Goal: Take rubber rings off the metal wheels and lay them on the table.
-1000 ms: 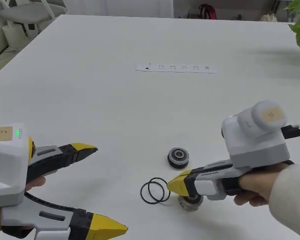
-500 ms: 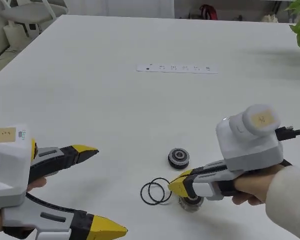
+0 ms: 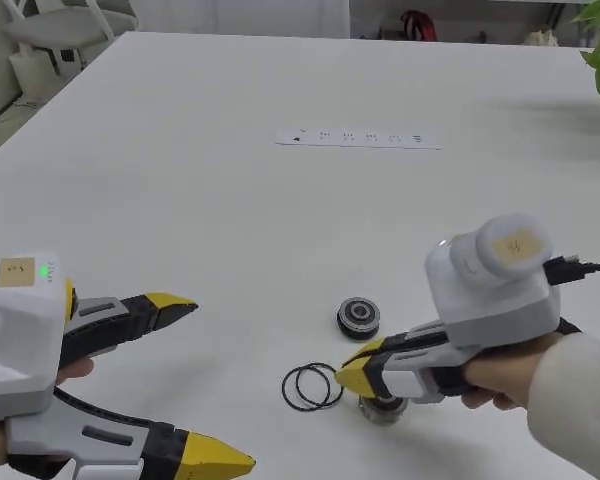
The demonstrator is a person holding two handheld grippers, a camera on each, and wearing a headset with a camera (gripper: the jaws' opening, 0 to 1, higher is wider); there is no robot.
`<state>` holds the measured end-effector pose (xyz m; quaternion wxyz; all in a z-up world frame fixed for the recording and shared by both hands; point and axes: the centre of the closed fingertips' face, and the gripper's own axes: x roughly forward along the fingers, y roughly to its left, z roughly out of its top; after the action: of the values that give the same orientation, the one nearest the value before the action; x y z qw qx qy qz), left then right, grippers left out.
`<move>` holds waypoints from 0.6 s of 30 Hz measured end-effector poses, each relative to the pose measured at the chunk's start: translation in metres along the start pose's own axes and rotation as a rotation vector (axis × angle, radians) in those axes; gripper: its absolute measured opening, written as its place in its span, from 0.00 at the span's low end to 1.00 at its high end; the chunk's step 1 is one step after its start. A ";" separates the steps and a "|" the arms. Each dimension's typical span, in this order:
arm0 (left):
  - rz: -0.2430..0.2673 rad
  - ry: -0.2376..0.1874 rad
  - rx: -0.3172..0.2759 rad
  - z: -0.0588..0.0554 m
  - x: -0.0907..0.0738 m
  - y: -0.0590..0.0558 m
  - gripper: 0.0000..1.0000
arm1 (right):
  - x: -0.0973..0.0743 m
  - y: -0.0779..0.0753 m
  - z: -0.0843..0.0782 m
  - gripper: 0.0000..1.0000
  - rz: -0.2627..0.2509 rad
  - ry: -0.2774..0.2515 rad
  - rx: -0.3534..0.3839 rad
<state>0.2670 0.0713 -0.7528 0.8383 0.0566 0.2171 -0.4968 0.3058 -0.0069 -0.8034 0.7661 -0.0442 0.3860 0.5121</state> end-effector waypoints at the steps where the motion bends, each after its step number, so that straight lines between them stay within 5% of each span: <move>1: 0.000 0.001 -0.001 0.000 0.000 0.000 0.98 | -0.001 -0.001 0.001 0.06 -0.002 -0.002 -0.001; 18: 0.001 0.007 -0.007 -0.002 0.000 0.000 0.97 | -0.023 -0.011 0.023 0.11 -0.045 -0.091 -0.044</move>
<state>0.2662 0.0718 -0.7549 0.8381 0.0554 0.2217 -0.4954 0.3232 -0.0193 -0.7764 0.7931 -0.0463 0.3381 0.5044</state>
